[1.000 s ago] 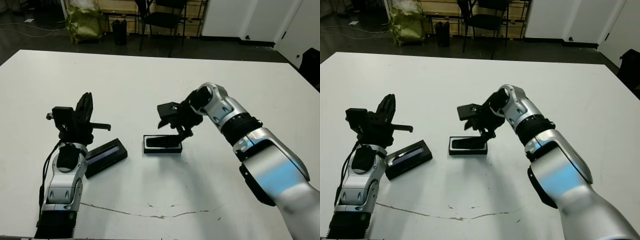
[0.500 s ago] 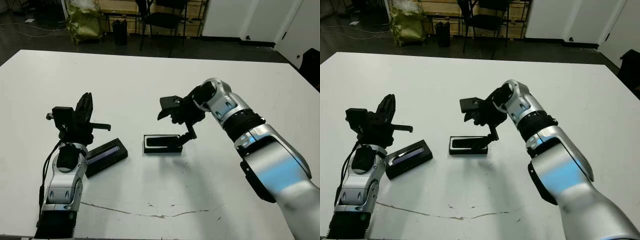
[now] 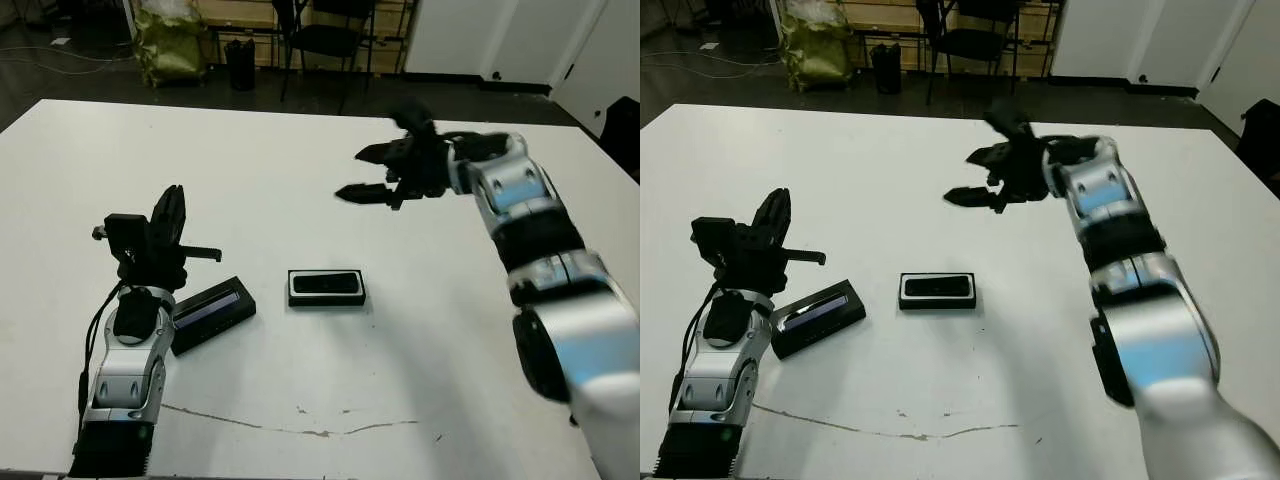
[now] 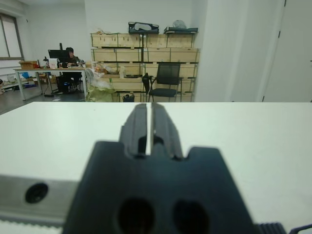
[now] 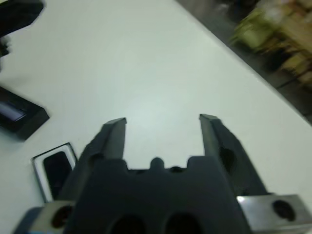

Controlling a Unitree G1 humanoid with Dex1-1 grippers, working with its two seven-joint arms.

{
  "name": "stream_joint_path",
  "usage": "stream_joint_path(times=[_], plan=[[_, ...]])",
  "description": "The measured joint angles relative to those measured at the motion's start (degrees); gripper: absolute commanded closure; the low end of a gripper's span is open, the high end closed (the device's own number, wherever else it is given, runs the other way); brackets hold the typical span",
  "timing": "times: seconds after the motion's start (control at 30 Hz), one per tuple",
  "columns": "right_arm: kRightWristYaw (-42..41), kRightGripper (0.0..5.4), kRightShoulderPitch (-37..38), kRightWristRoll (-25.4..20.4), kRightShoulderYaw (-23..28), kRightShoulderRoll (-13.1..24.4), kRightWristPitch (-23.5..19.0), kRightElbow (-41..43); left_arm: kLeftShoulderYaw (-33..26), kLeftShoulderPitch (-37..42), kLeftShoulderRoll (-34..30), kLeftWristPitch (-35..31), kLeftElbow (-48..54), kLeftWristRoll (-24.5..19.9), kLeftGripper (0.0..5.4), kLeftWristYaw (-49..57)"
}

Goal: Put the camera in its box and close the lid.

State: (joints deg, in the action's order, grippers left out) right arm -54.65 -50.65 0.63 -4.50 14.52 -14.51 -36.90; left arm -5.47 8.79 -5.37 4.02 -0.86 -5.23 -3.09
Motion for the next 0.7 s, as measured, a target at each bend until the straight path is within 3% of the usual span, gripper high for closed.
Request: stream_joint_path(times=[0.2,0.4,0.7], plan=[[1.89,4.07,9.77,-4.78,1.74,0.02,4.06,8.28,0.07,-0.01,0.03,0.2,-0.09,0.08,5.4,-0.04],[5.51,5.38,18.88,-5.48,0.92,0.04,6.06,16.92,0.11,-0.06,0.15,0.39,-0.16,0.27,5.4,0.18],[4.47,5.38,21.88,-7.19,-1.72,1.48,2.9,21.54,0.16,-0.06,0.27,0.11,-0.08,0.32,5.4,0.19]])
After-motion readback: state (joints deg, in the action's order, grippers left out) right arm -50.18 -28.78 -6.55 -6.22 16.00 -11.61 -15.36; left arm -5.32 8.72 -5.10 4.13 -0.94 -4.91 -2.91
